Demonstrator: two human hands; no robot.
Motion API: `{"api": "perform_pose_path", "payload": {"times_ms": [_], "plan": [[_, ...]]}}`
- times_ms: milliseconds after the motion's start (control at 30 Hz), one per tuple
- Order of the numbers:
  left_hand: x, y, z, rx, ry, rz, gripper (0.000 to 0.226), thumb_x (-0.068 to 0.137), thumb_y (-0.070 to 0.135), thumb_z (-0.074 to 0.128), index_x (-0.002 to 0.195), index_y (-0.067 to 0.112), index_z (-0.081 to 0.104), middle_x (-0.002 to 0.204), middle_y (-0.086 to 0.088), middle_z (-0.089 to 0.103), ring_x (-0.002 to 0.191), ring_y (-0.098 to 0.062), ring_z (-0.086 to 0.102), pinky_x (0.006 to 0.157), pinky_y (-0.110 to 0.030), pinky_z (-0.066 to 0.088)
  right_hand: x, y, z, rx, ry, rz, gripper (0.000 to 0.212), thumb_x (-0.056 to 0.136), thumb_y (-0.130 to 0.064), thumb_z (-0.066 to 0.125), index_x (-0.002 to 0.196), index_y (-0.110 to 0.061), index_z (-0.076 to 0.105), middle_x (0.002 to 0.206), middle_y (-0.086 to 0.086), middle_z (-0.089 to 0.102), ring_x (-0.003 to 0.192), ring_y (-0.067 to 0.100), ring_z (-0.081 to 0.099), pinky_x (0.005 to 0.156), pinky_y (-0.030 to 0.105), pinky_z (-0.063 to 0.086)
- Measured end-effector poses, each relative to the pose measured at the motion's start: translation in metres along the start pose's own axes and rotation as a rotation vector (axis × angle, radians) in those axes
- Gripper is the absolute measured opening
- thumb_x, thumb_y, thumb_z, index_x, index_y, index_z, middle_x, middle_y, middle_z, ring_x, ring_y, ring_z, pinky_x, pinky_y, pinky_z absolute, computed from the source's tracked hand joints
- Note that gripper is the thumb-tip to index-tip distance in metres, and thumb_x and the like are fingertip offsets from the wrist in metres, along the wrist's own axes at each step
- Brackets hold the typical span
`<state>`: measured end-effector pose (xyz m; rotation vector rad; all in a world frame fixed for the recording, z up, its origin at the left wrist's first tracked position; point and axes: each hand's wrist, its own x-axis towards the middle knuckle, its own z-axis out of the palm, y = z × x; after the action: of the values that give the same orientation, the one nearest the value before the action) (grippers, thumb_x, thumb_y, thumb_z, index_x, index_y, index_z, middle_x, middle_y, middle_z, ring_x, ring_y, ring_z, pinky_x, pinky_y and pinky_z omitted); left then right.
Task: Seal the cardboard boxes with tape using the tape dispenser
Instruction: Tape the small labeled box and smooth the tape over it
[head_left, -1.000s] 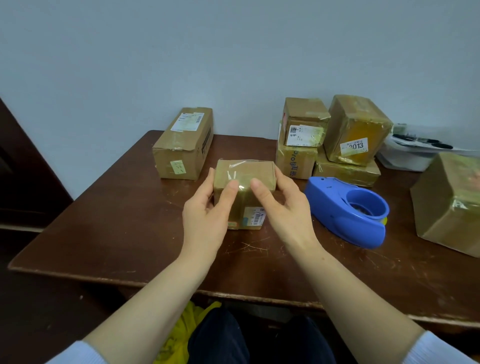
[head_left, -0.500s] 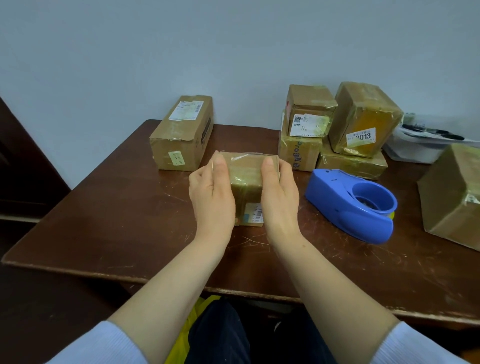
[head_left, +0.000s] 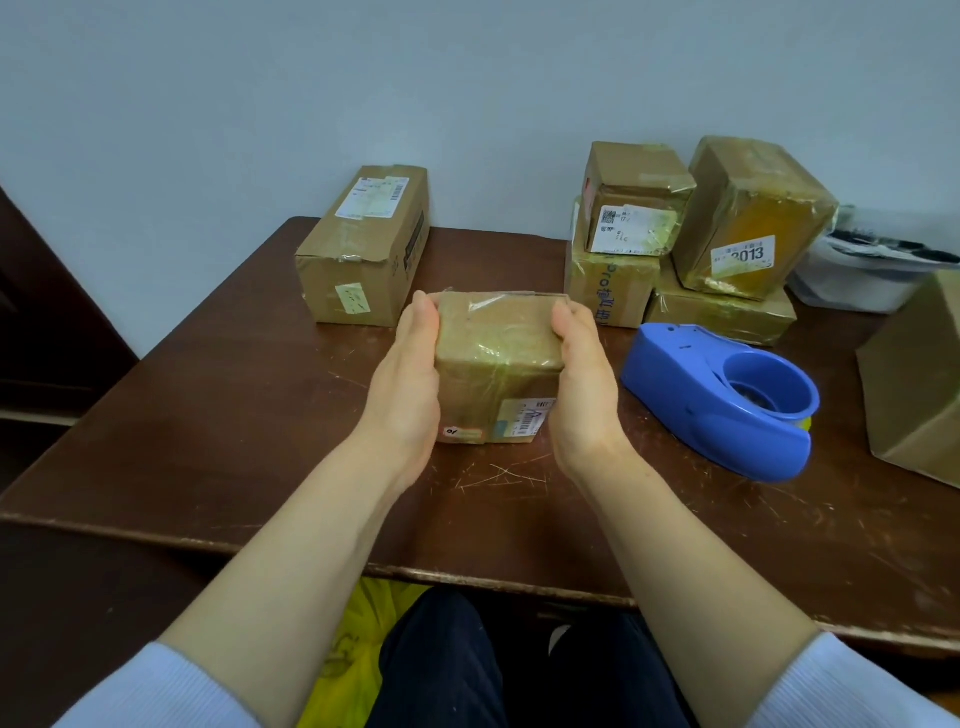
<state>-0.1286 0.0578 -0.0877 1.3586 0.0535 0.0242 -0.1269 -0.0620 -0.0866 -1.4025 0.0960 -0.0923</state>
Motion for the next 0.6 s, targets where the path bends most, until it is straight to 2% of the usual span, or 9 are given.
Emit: {"api": "perform_pose_path", "payload": {"times_ms": [100,200,333,433,467,533,600], "plan": [[0.004,-0.001,-0.003,0.026,-0.011,-0.014,0.057,0.095,0.058,0.031,0.14,0.024,0.043,0.132,0.004,0.057,0.123,-0.009,0.052,0.109,-0.039,0.038,0.002,0.003,0.001,-0.001,0.018,-0.003,0.035,0.081,-0.06,0.038,0.095,-0.038,0.062,0.109,-0.005,0.066,0.11,0.015,0.059,0.103,0.046,0.042],[0.007,-0.003,-0.001,0.066,0.024,0.022,0.054,0.095,0.058,0.03,0.135,0.026,0.048,0.129,0.004,0.059,0.123,-0.011,0.053,0.107,-0.042,0.04,0.004,0.005,0.002,0.029,0.042,-0.011,0.042,0.081,-0.062,0.039,0.102,-0.035,0.063,0.114,-0.005,0.065,0.113,0.014,0.058,0.106,0.044,0.04],[0.003,-0.008,0.003,0.11,0.104,0.101,0.036,0.101,0.047,0.026,0.114,0.037,0.058,0.116,0.008,0.064,0.113,-0.008,0.058,0.096,-0.032,0.046,0.003,0.008,0.002,0.073,0.073,0.026,0.065,0.075,-0.071,0.044,0.125,-0.032,0.058,0.127,-0.007,0.061,0.122,0.012,0.054,0.109,0.044,0.036],[-0.001,-0.001,0.0,0.077,0.078,0.07,0.039,0.099,0.051,0.029,0.113,0.041,0.064,0.119,0.011,0.065,0.117,-0.007,0.056,0.101,-0.035,0.044,0.002,-0.003,0.003,0.012,0.097,0.004,0.042,0.094,-0.053,0.037,0.123,-0.033,0.061,0.126,-0.006,0.062,0.12,0.013,0.055,0.109,0.042,0.038],[-0.003,0.005,0.0,0.031,0.045,0.053,0.043,0.098,0.054,0.028,0.115,0.04,0.064,0.117,0.014,0.066,0.118,-0.006,0.056,0.101,-0.033,0.045,0.001,-0.01,0.003,-0.048,0.118,-0.034,0.04,0.098,-0.046,0.035,0.129,-0.031,0.057,0.132,-0.006,0.058,0.124,0.011,0.051,0.11,0.04,0.036],[-0.008,0.018,0.004,0.001,-0.031,0.034,0.046,0.095,0.057,0.031,0.118,0.036,0.065,0.108,0.024,0.065,0.113,0.003,0.056,0.092,-0.021,0.047,-0.003,-0.019,0.003,-0.174,0.121,-0.155,0.045,0.1,-0.041,0.036,0.142,-0.025,0.043,0.145,-0.008,0.044,0.134,0.007,0.038,0.115,0.033,0.028],[-0.011,0.021,0.01,0.132,-0.061,0.099,0.041,0.092,0.048,0.047,0.131,0.036,0.054,0.117,0.027,0.053,0.108,0.01,0.049,0.092,-0.014,0.041,-0.011,-0.021,0.004,-0.216,0.05,-0.207,0.057,0.095,-0.045,0.048,0.147,-0.026,0.033,0.151,-0.011,0.035,0.137,0.003,0.03,0.113,0.025,0.026]]}}
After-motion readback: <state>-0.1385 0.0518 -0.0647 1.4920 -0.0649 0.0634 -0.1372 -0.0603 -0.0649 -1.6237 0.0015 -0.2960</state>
